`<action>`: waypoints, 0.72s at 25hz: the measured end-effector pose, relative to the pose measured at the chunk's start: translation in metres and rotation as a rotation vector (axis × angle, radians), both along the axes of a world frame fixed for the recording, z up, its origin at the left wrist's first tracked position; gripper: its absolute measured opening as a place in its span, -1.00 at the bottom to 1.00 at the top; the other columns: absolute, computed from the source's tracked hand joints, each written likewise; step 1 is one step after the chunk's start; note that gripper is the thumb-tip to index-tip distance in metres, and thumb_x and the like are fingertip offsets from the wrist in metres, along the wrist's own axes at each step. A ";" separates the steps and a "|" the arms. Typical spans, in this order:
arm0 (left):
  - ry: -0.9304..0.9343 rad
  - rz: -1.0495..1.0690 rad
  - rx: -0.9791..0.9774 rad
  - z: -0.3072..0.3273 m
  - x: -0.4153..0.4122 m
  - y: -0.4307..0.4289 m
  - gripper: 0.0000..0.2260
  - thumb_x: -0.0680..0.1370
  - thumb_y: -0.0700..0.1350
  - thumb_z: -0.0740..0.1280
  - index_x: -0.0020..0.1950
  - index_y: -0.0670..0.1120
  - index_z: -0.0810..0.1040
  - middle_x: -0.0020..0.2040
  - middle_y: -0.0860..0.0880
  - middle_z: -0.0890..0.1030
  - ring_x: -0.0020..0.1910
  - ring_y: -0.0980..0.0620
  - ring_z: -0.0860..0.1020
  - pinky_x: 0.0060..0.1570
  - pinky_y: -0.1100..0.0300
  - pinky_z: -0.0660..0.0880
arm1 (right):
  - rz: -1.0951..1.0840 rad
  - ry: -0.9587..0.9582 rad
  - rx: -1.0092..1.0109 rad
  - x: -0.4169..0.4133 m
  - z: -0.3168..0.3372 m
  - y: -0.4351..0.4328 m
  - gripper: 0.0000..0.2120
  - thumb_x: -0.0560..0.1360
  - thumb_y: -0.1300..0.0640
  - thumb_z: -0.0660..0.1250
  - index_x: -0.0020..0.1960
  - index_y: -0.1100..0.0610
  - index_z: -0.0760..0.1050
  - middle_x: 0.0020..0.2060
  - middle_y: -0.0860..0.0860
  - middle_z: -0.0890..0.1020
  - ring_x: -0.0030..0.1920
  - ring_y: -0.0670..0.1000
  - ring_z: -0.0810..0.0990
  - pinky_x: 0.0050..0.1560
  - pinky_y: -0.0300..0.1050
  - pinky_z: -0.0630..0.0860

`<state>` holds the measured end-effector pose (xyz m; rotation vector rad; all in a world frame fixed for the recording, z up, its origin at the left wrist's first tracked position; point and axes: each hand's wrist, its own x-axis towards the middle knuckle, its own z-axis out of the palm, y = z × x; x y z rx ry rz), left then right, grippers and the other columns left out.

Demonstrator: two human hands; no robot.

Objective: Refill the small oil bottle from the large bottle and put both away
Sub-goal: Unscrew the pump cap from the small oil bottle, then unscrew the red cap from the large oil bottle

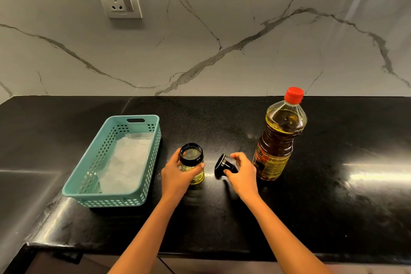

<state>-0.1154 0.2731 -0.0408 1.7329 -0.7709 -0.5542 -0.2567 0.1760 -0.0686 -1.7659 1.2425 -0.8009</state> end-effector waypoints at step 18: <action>-0.503 -0.467 -0.133 0.131 -0.098 -0.086 -0.45 0.42 0.10 0.40 0.36 -0.02 0.36 0.40 -0.01 0.38 0.43 0.04 0.23 0.37 0.12 0.22 | -0.105 0.464 -0.772 -0.092 0.210 -0.051 -0.61 0.44 -0.02 0.38 0.14 0.23 0.54 0.05 0.15 0.59 0.10 0.09 0.52 0.09 -0.11 0.42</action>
